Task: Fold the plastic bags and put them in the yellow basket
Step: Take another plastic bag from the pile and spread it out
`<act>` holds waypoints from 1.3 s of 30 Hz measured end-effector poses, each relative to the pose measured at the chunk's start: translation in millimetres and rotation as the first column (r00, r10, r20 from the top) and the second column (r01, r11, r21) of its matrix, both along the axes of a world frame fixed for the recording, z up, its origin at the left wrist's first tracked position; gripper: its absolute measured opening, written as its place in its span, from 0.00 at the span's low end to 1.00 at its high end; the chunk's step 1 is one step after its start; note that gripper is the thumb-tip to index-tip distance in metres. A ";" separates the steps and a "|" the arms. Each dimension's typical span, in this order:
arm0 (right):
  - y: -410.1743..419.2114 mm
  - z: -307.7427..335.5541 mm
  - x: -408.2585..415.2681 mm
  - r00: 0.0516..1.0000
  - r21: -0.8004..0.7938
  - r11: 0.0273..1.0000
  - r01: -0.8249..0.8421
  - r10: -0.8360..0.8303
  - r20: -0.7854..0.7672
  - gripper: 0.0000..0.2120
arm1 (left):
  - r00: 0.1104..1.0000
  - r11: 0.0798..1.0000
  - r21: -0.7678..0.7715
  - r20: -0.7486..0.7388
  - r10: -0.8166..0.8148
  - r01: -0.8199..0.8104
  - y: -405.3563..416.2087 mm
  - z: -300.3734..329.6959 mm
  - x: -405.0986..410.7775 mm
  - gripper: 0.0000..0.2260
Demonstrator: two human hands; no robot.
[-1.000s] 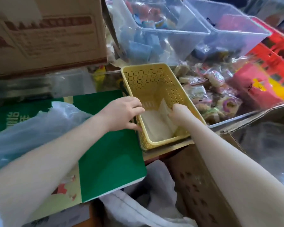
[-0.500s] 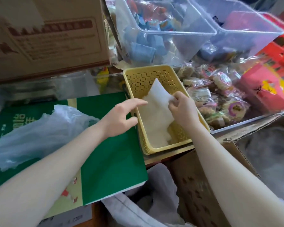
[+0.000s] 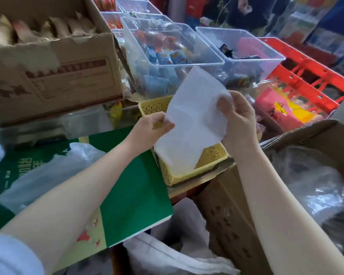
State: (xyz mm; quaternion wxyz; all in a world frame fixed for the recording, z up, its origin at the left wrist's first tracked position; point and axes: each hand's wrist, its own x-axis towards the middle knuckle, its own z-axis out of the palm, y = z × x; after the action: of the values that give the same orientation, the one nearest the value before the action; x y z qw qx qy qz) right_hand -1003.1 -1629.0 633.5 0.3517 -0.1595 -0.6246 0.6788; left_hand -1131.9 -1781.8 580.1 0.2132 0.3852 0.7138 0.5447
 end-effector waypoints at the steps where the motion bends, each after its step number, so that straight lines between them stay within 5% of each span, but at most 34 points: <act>1: -4.4 2.8 -3.2 1.000 -0.064 0.998 -0.007 0.007 -0.007 0.02 | 0.998 0.998 0.062 0.067 0.003 -0.007 -8.7 7.8 5.5 0.12; 4: -27.8 7.5 -18.4 0.999 -0.146 0.988 -0.047 0.049 0.014 0.04 | 0.979 0.989 0.131 0.201 0.043 -0.071 -46.8 30.9 18.4 0.18; 8: -72.1 3.3 -46.2 0.978 -0.318 0.927 -0.200 0.207 -0.013 0.07 | 0.885 0.954 0.188 0.448 0.127 -0.232 -110.6 44.0 17.5 0.14; 10: -97.9 -4.8 -59.4 0.933 -0.377 0.861 -0.341 0.360 -0.023 0.17 | 0.820 0.920 0.138 0.515 0.249 -0.366 -141.0 34.1 14.3 0.10; 15: -170.4 -67.8 -59.6 0.754 -0.407 0.776 -0.482 0.603 0.258 0.18 | 0.608 0.854 -0.120 0.653 0.452 -0.506 -201.4 -39.3 16.5 0.08; 19: -210.5 -141.9 -46.6 0.742 -0.271 0.895 -0.355 0.446 0.500 0.07 | 0.488 0.798 -0.252 0.678 0.549 -0.548 -239.0 -107.8 25.9 0.10; 22: -222.0 -179.8 -44.0 0.754 -0.311 0.921 -0.234 0.374 0.540 0.07 | 0.573 0.806 -0.324 0.576 0.583 -0.495 -258.1 -138.7 37.2 0.08; 26: -227.4 -185.5 -45.4 0.813 -0.405 0.881 -0.245 0.414 0.409 0.07 | 0.748 0.881 -0.335 0.475 0.464 -0.334 -268.7 -151.7 48.1 0.18; 30: -220.4 -149.4 -44.4 0.825 -0.381 0.815 -0.437 0.532 0.189 0.08 | 0.810 0.884 -0.332 0.381 0.446 -0.330 -270.0 -140.9 37.6 0.07; 33: -206.2 -121.1 -27.3 0.675 -0.231 0.735 -0.637 0.677 0.292 0.09 | 0.844 0.897 -0.284 0.330 0.422 -0.337 -274.5 -130.0 19.4 0.06; 37: -195.8 -124.6 -2.5 0.349 -0.170 0.508 -0.845 0.763 0.544 0.21 | 0.840 0.884 -0.284 0.303 0.451 -0.372 -275.1 -125.9 12.5 0.08; 39: -200.1 -138.9 1.5 0.409 -0.261 0.587 -0.767 0.760 0.505 0.23 | 0.821 0.872 -0.307 0.323 0.471 -0.380 -275.9 -132.9 14.9 0.13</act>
State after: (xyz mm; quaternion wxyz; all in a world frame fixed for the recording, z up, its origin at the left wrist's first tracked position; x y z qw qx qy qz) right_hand -1001.5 -1829.1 494.6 -0.1983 -0.0499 -0.7054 0.6786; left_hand -1116.9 -2057.6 447.3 0.2653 0.0721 0.7833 0.5576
